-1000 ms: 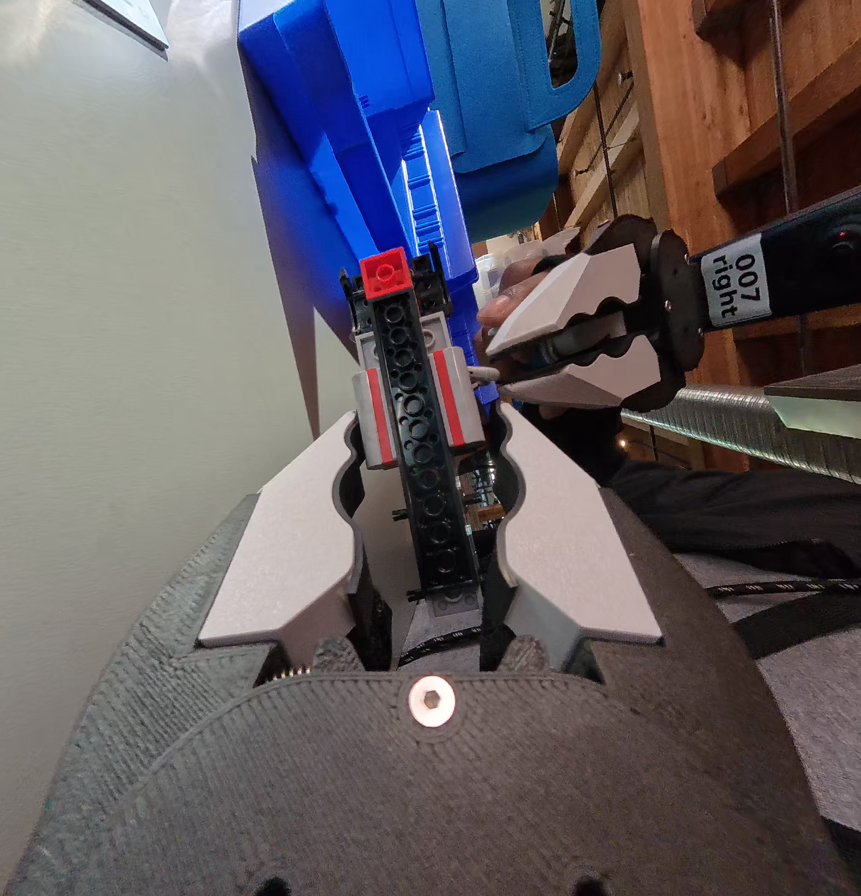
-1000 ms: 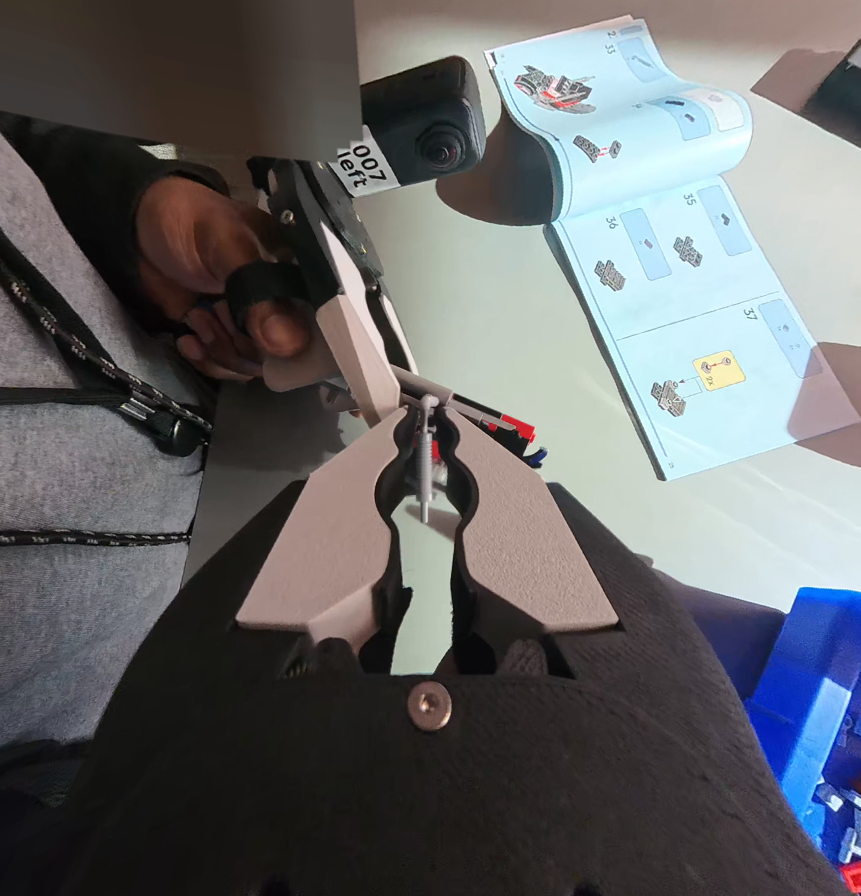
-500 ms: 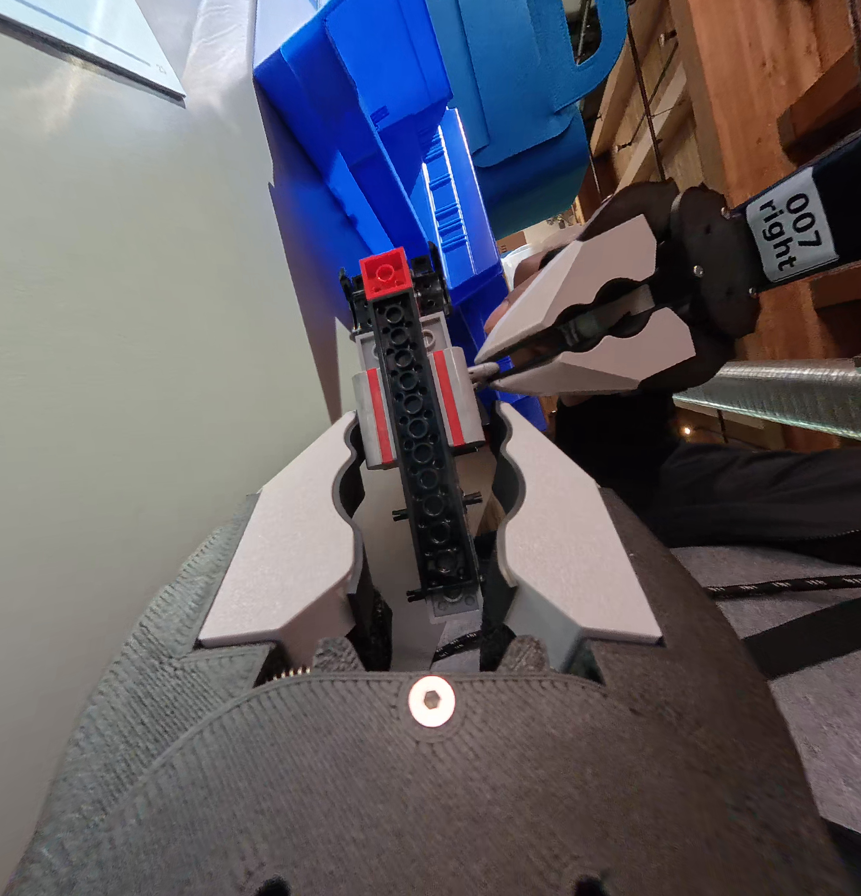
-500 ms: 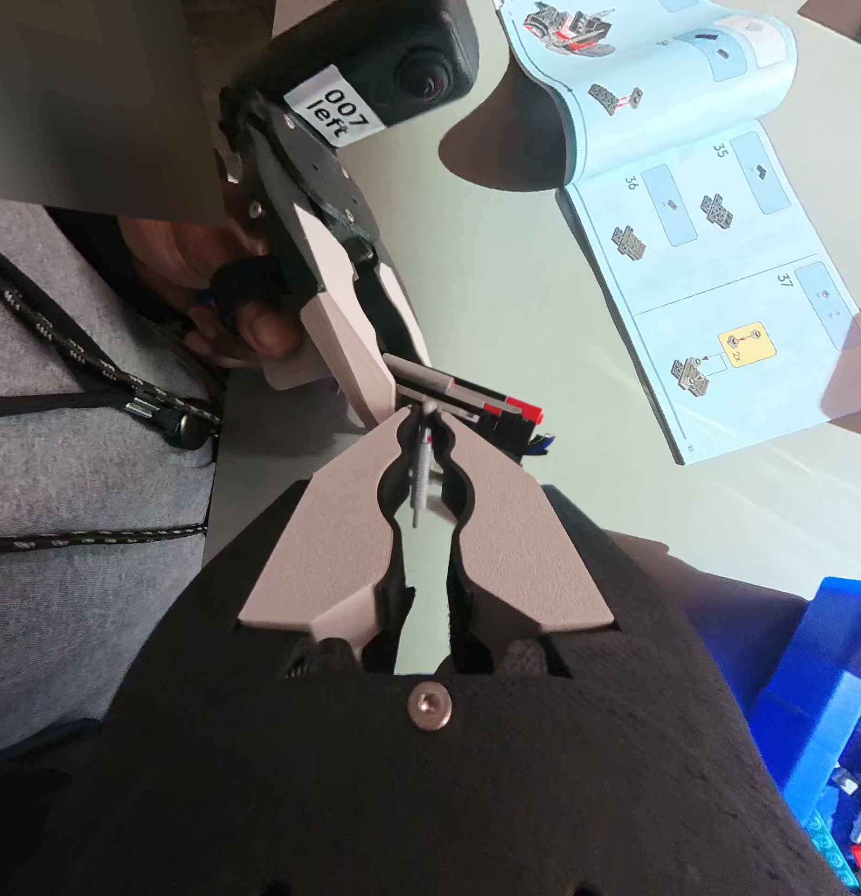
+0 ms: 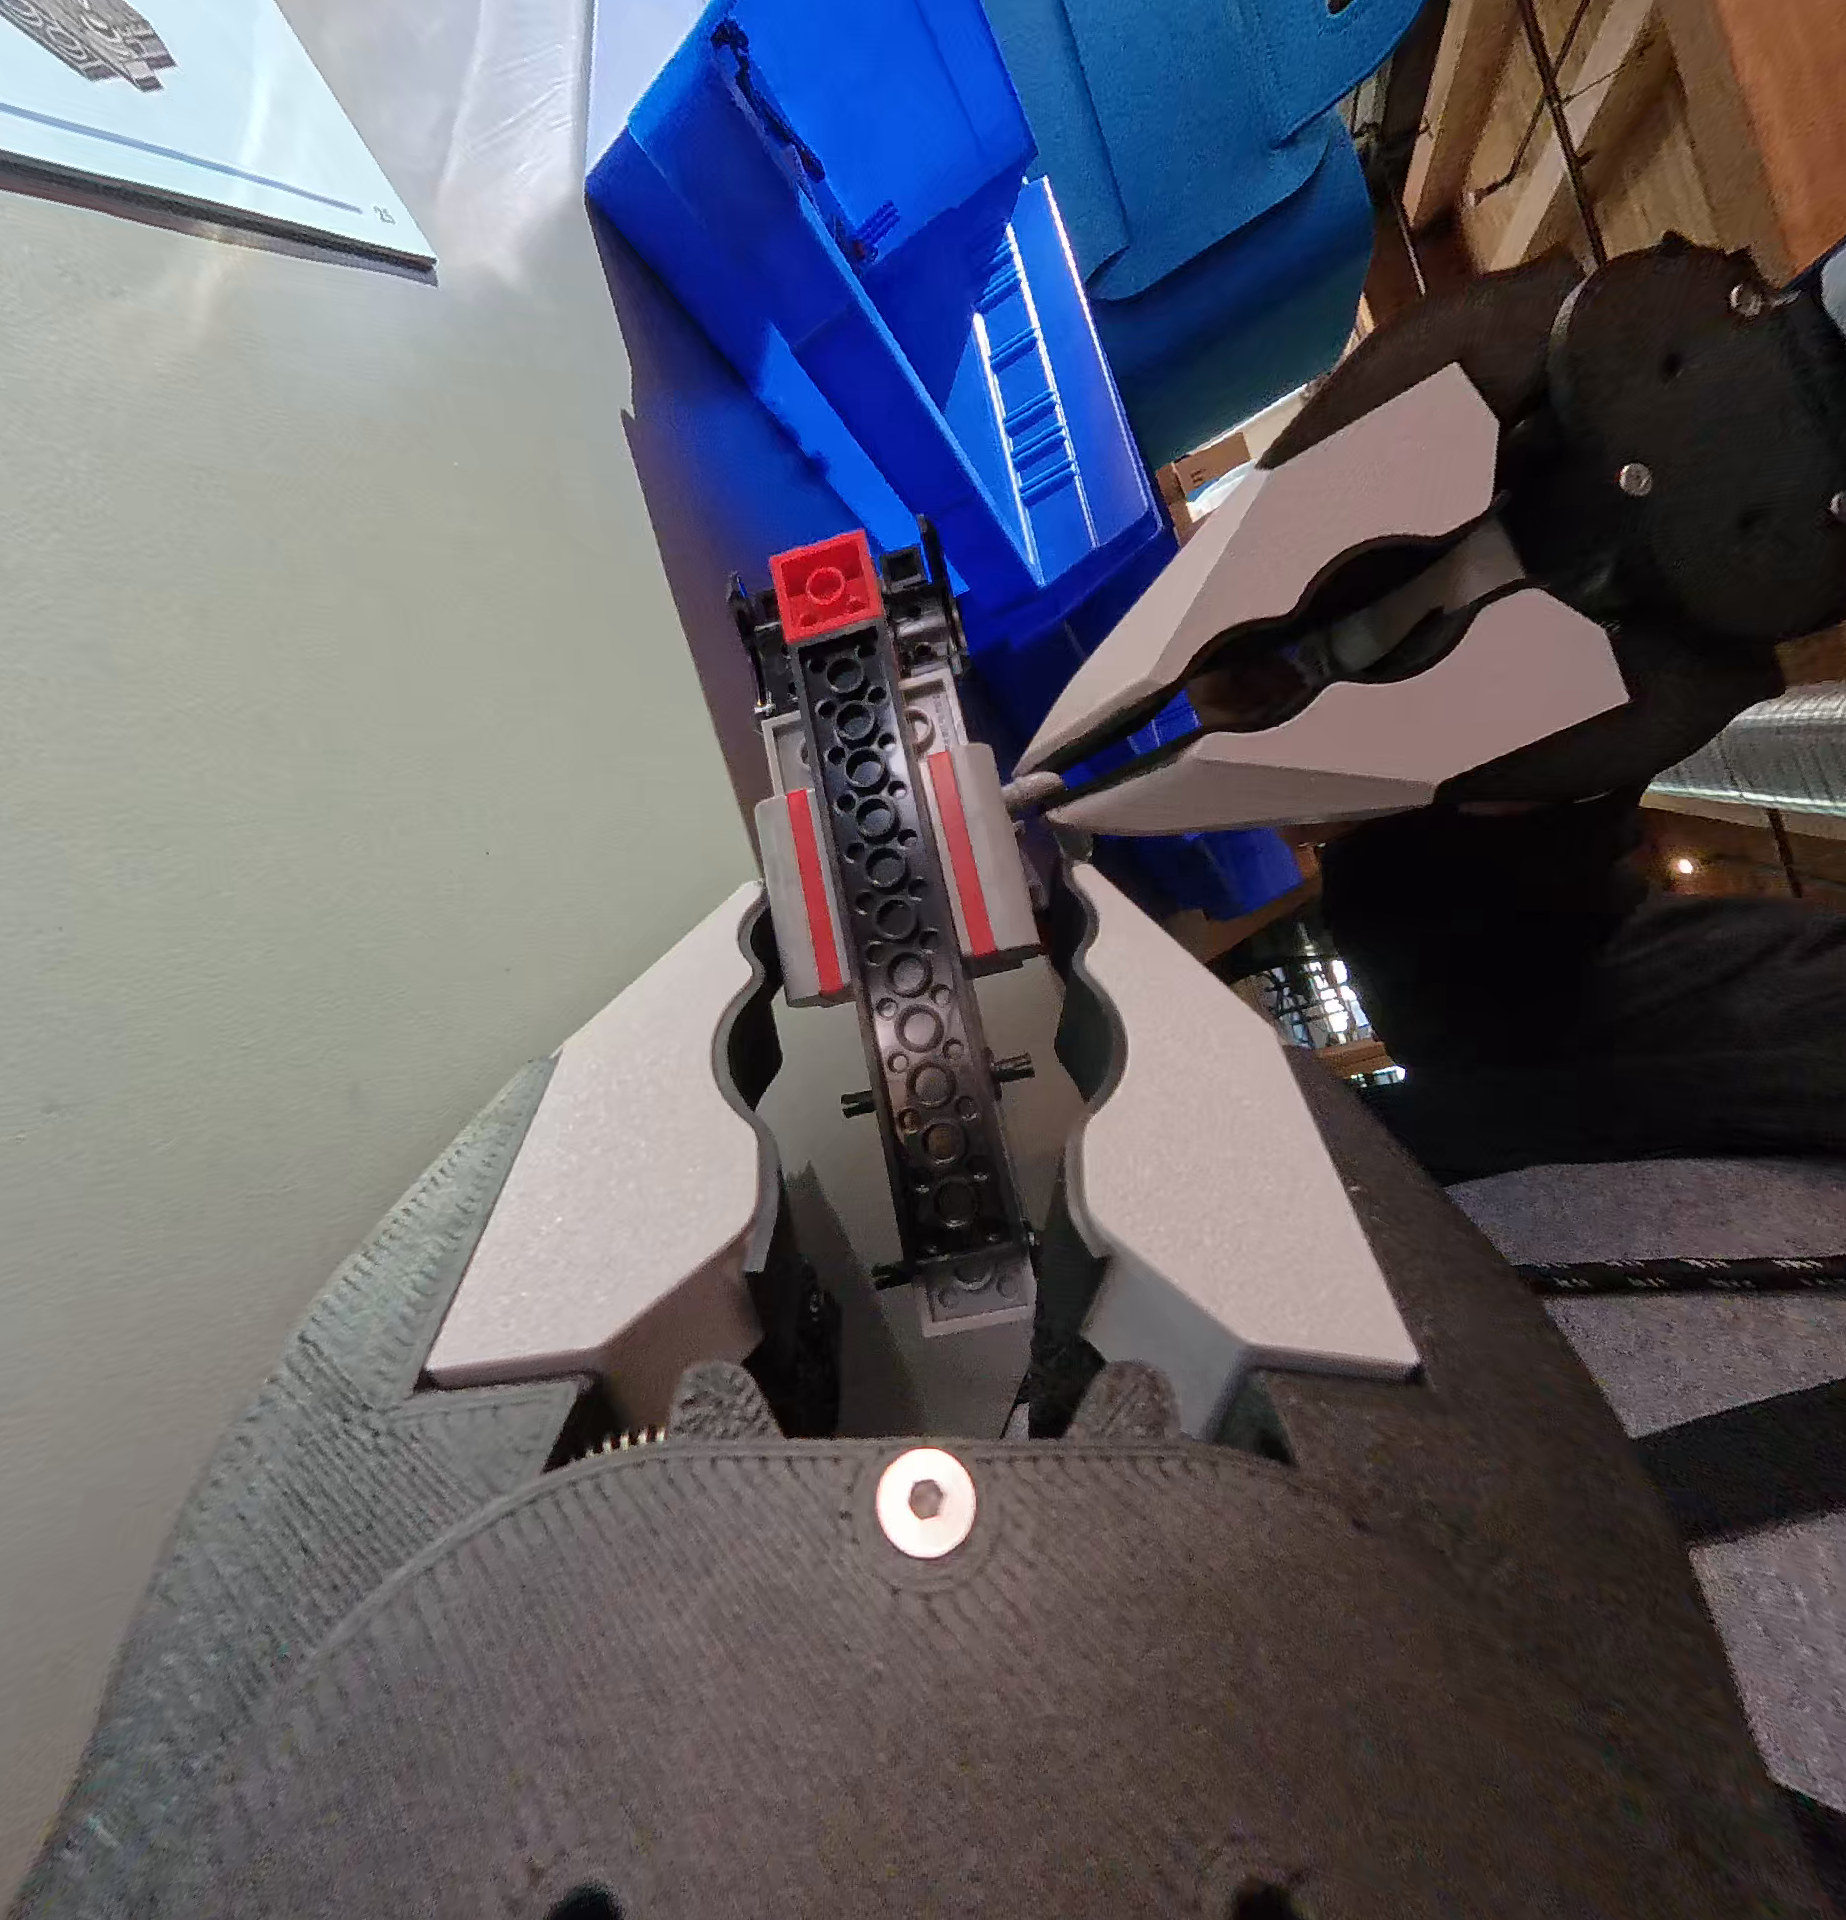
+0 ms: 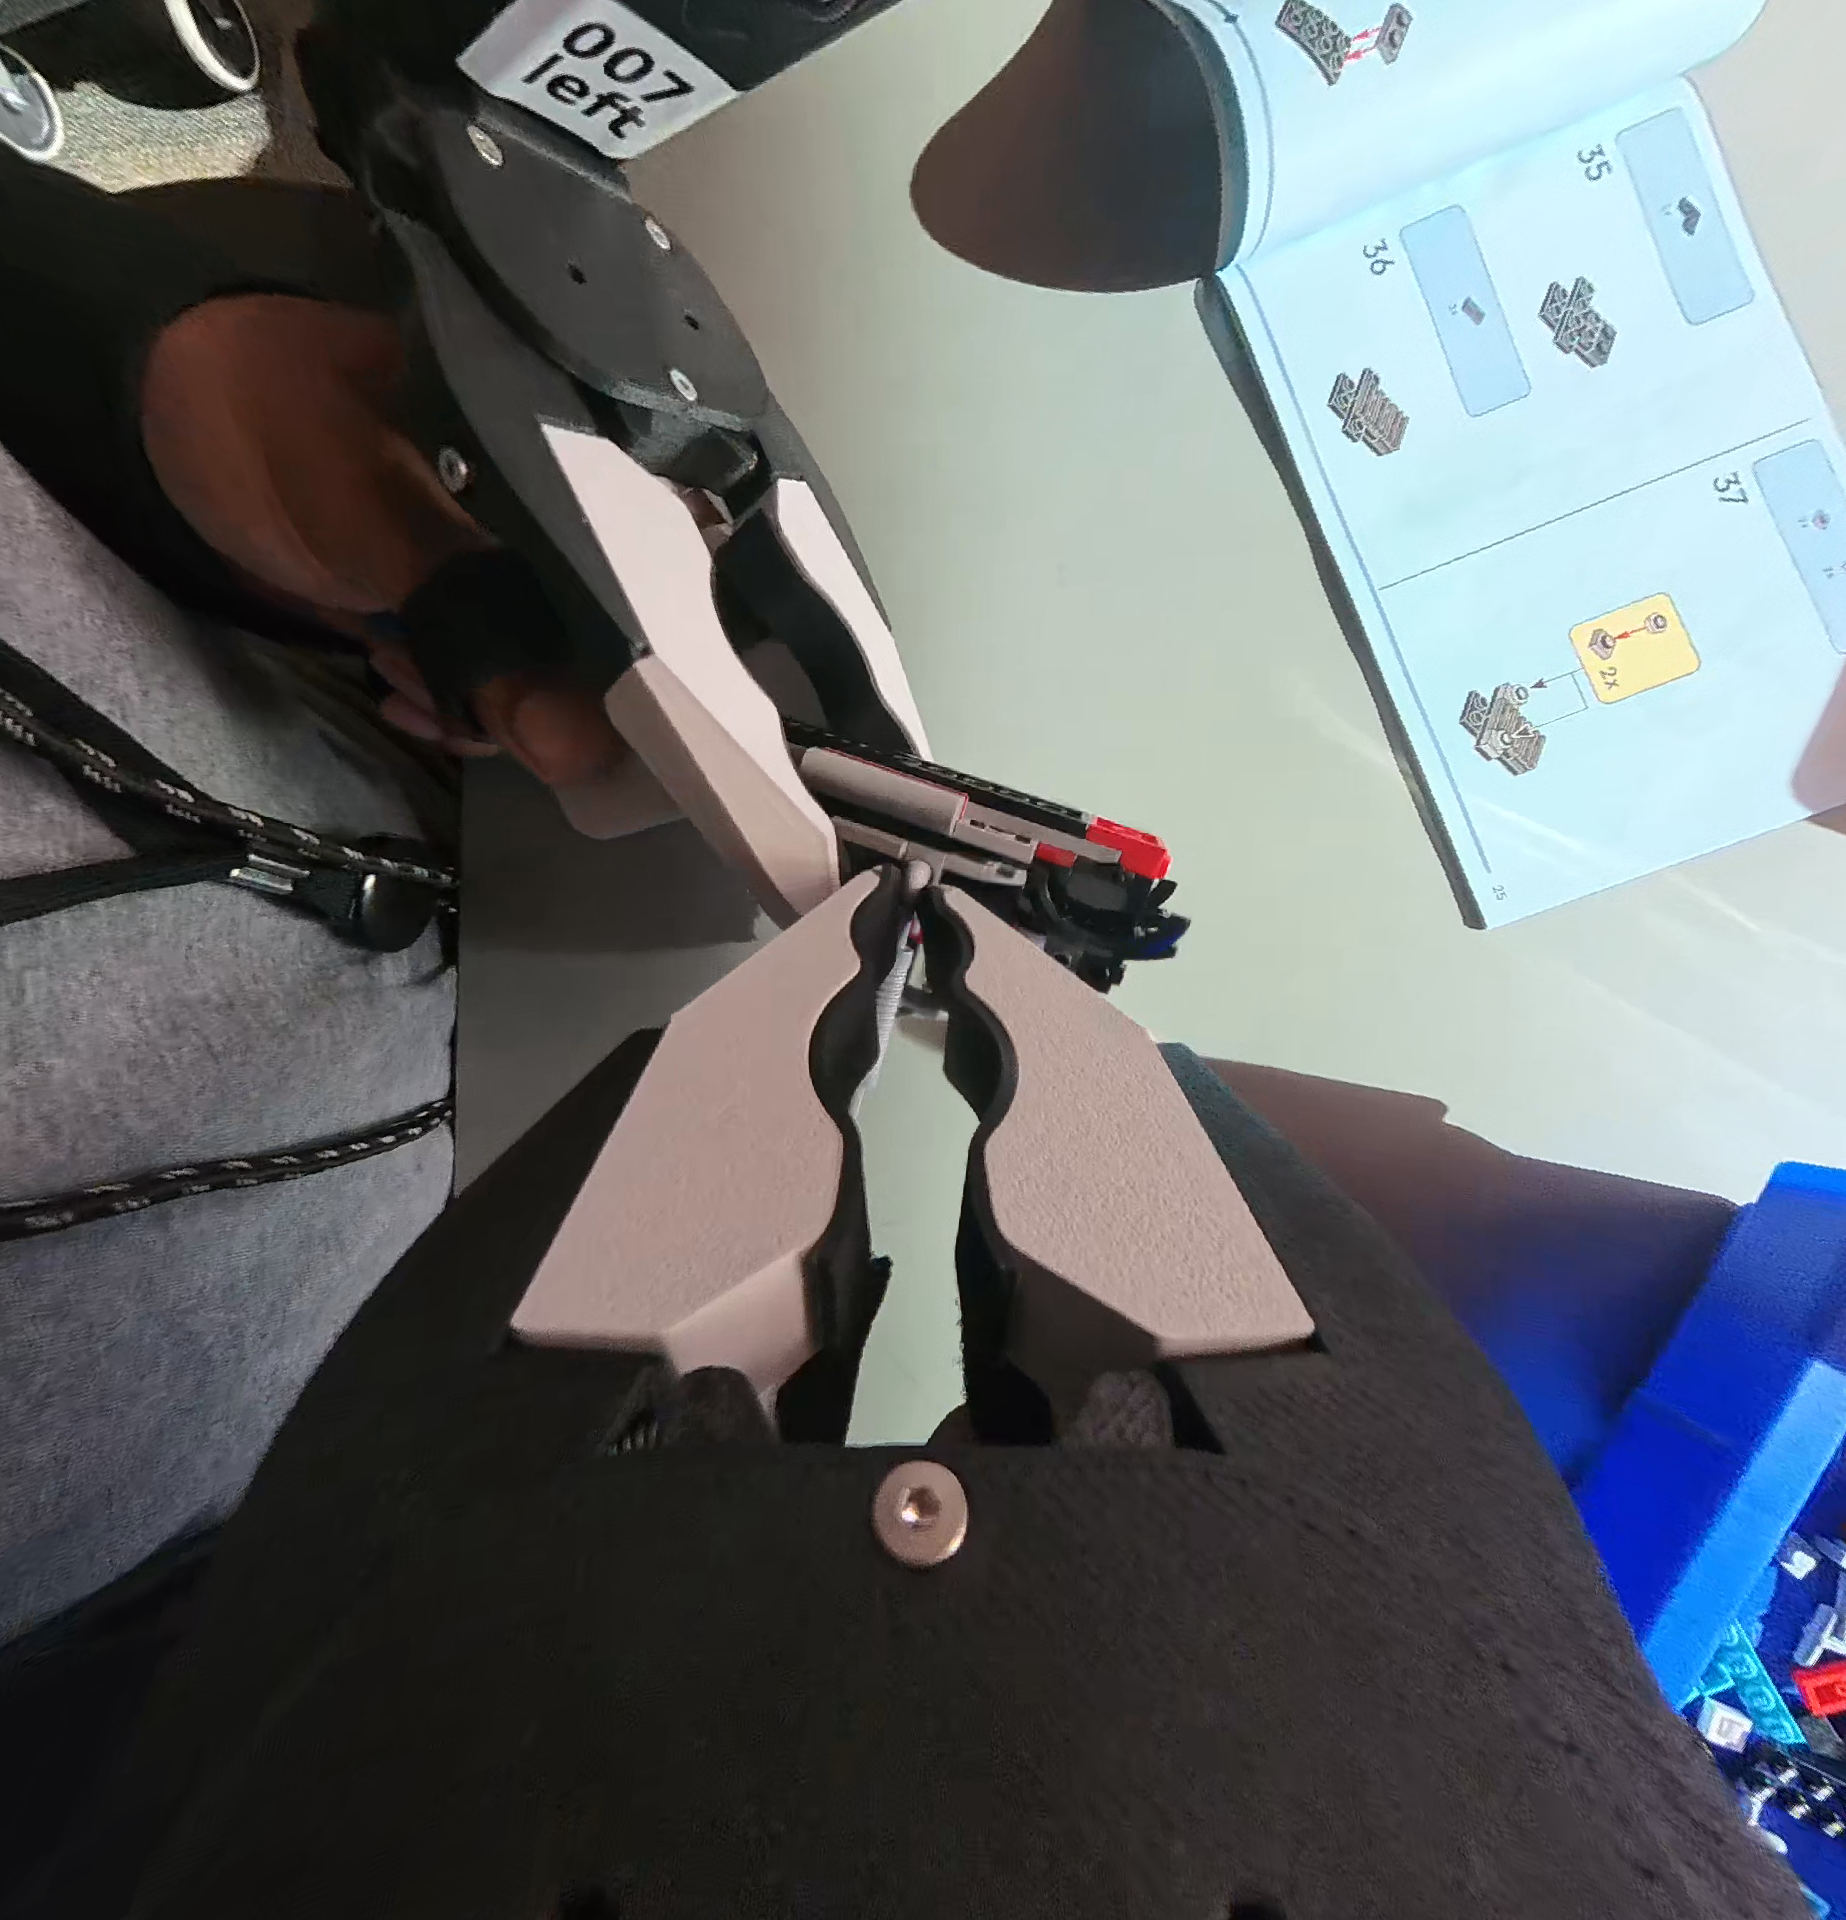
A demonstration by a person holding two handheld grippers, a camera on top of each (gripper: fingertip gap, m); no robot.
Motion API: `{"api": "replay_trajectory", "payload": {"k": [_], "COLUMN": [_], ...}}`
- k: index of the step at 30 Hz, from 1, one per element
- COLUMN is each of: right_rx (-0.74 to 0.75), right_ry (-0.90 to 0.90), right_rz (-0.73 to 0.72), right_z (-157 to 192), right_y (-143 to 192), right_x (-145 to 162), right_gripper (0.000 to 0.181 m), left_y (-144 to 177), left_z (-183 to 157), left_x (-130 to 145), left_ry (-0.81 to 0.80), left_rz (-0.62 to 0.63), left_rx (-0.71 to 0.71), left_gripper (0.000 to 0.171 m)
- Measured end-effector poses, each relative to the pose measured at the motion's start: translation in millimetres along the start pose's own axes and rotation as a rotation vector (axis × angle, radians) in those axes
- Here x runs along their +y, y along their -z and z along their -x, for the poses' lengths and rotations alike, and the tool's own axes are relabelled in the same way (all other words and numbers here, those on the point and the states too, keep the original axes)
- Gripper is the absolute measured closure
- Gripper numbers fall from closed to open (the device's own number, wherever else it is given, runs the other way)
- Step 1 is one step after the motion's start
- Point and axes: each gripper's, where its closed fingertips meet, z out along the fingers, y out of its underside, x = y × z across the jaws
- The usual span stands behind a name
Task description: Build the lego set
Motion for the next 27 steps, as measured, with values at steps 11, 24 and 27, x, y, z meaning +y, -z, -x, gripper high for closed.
{"api": "replay_trajectory", "payload": {"k": [11,24,27], "right_rx": [0.070,0.113,0.128], "right_ry": [0.070,0.250,0.288], "right_rz": [0.035,-0.013,-0.011], "right_z": [-0.9,0.0,0.7], "right_y": [-4.2,-1.8,-0.8], "right_x": [2.3,5.6,5.4], "right_gripper": [0.177,0.177,0.177], "left_y": [-1.6,0.7,0.7], "left_z": [4.5,-0.4,-1.3], "left_x": [4.3,1.6,1.7], "left_ry": [-0.089,-0.028,-0.036], "left_rz": [0.026,0.003,0.006], "left_rx": [-0.078,-0.024,-0.026], "left_gripper": [0.120,0.121,0.120]}}
